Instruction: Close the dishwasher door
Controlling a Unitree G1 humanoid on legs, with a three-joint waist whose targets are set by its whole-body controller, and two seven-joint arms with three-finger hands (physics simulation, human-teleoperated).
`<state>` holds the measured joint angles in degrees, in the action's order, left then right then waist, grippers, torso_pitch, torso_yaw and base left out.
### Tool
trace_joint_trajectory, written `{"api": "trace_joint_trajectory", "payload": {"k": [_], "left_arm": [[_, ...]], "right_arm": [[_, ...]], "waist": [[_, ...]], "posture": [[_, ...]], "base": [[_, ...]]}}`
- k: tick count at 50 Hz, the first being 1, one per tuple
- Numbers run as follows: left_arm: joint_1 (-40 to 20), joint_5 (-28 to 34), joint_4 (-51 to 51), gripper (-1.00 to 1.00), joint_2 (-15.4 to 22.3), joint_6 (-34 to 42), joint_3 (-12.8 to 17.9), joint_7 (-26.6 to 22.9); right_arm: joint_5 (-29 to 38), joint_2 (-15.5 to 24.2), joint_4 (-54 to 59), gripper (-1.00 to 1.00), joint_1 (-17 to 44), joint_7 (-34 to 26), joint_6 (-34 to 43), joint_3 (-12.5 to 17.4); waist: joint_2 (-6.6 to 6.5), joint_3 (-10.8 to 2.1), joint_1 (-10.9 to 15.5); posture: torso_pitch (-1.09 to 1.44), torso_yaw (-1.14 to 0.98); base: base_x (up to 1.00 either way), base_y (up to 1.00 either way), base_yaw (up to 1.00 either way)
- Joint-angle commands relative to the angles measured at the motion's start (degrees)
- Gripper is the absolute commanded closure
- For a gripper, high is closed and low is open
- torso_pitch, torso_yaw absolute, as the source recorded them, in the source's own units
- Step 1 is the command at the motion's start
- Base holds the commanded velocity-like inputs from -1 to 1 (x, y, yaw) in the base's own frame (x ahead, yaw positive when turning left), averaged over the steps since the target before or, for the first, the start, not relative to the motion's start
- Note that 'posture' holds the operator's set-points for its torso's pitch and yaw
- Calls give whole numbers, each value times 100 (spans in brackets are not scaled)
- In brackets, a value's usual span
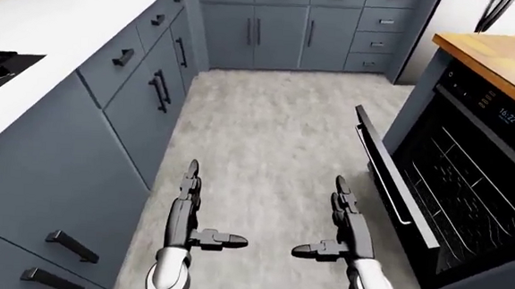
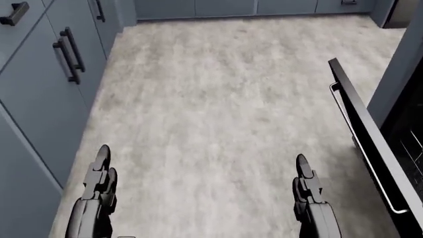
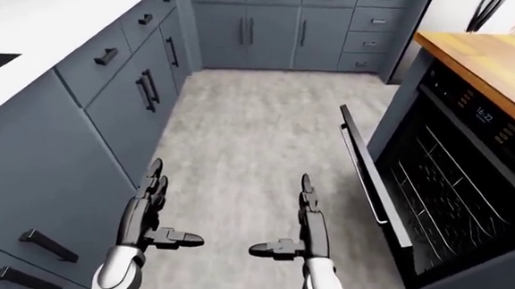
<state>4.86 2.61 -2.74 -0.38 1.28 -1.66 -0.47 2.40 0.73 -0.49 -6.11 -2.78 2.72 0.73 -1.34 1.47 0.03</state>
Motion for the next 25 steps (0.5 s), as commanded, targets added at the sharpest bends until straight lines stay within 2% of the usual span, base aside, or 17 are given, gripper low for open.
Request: {"api": "trace_joint_trajectory", "payload": {"k": [1, 3, 4, 5, 7, 10, 14, 17, 20, 21, 23, 24, 25], "left_arm": [[-89, 0, -254, -100, 21, -183, 30, 27], [-87, 2, -278, -100, 19, -166, 22, 27], [-95, -1, -272, -100, 21, -163, 27, 28], [-98, -2, -262, -100, 22, -169, 29, 27], [-123, -2, -200, -100, 24, -199, 35, 28], [-138, -9, -164, -100, 31, -222, 51, 26], [-142, -10, -168, -100, 32, -220, 61, 28], [-134, -8, -183, -100, 32, -210, 61, 28], [-120, -10, -217, -100, 33, -195, 64, 26], [-118, -9, -229, -100, 32, -186, 63, 27], [-120, -8, -228, -100, 31, -184, 63, 28], [-119, -10, -235, -100, 32, -179, 64, 28], [-118, -12, -244, -100, 32, -173, 67, 28]], "right_arm": [[-12, -15, -300, -100, 79, -28, -142, -47], [-12, -15, -340, -100, 90, -28, -101, -48], [-6, -17, -370, -100, 92, -26, -74, -56], [-2, -19, -413, -100, 91, -27, -38, -63], [-9, -20, -403, -100, 104, -28, -35, -60], [-13, -23, -417, -100, 84, -29, -43, -64], [-19, -24, -414, -100, 73, -28, -60, -60], [-17, -25, -414, -100, 73, -24, -53, -63], [-12, -25, -354, -100, 83, -24, -89, -71], [-15, -24, -370, -100, 83, -27, -73, -71], [-21, -23, -373, -100, 83, -27, -73, -65], [-24, -25, -360, -100, 84, -26, -85, -64], [-30, -25, -344, -100, 87, -28, -99, -61]], "waist": [[-20, -73, 9], [-204, -54, 16], [-366, -100, 25], [-191, -59, 70], [-247, -33, 64], [-209, -85, 81], [-97, -62, 92], [37, -77, 96], [241, -75, 105], [344, -76, 102], [710, -164, 67], [351, -74, 12], [457, -63, 39]], "posture": [[0, 0], [0, 0], [0, 0], [0, 0], [0, 0], [0, 0], [0, 0], [0, 0], [0, 0], [0, 0], [0, 0], [0, 0], [0, 0]], "base": [[0, -7, 0], [0, -7, 0], [0, -7, 0], [0, -6, 0], [0, -6, 0], [0, -7, 0], [0, -13, 0], [0, -16, 0], [0, -15, 0], [0, -16, 0], [0, -15, 0], [0, -16, 0], [0, -17, 0]]}}
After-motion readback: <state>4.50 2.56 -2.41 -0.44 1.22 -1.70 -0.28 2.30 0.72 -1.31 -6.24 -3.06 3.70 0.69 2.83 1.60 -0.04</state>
